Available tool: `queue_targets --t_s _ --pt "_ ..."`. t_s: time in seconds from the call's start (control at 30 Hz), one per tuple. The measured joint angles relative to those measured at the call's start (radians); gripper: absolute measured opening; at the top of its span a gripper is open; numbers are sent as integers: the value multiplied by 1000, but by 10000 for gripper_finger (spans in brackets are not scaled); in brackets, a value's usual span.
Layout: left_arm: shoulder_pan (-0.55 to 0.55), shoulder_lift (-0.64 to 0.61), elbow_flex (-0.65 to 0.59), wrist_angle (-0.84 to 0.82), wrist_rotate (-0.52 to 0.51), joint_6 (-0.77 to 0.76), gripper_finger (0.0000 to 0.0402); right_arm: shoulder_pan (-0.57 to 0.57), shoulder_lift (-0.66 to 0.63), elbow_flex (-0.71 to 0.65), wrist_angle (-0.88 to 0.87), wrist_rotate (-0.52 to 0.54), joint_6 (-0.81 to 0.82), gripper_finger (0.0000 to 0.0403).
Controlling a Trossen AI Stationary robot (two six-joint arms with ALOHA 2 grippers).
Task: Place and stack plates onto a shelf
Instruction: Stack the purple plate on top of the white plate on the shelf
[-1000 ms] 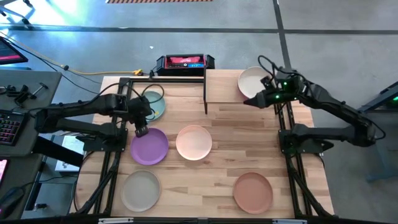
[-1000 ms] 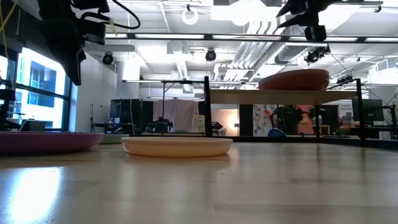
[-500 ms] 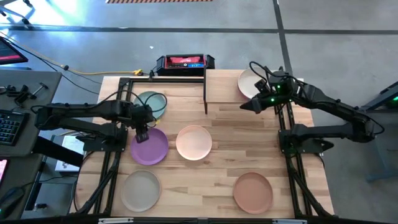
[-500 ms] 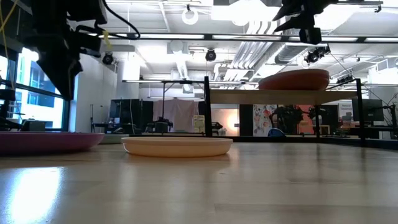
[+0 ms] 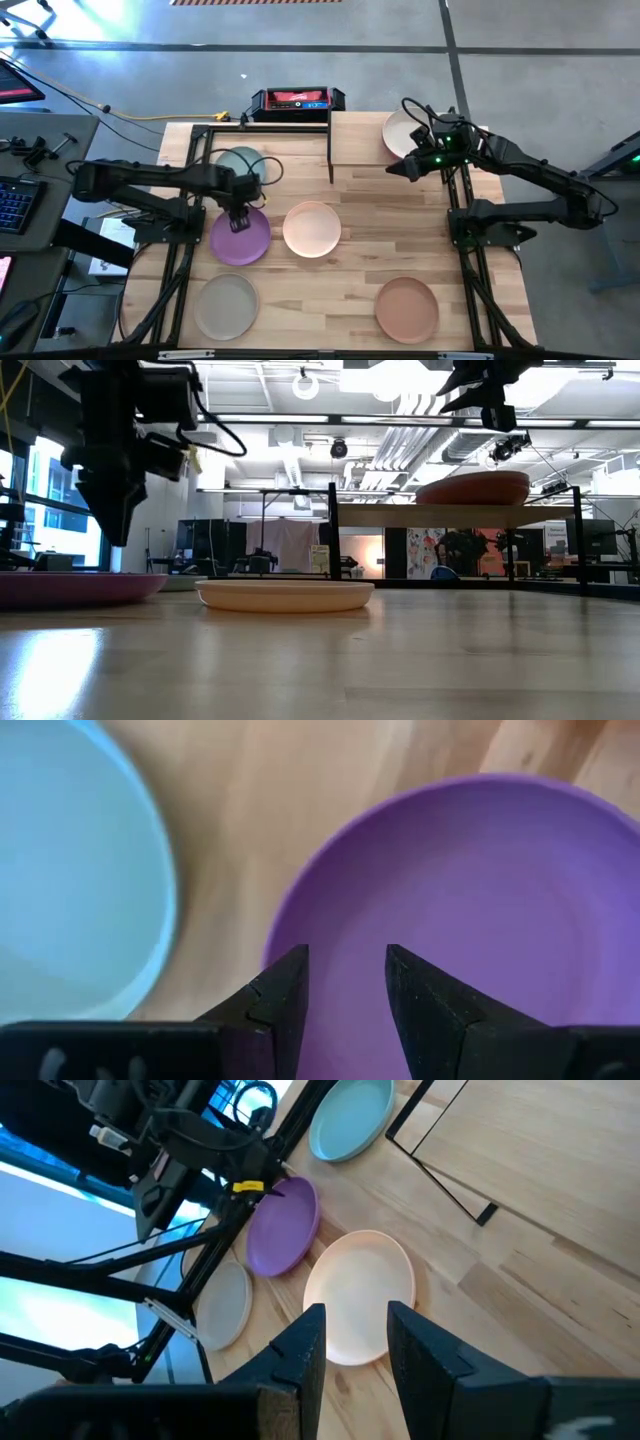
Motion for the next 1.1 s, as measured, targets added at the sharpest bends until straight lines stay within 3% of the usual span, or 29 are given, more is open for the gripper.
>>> queue_targets --t_s 0.3,0.73,1.1 --pt "0 42 0 154 36 0 124 0 0 0 0 0 -3 89" --pt "0 45 0 222 -15 250 124 0 0 0 0 3 -3 89" --pt "0 182 -6 223 -15 345 124 0 0 0 0 4 0 89"
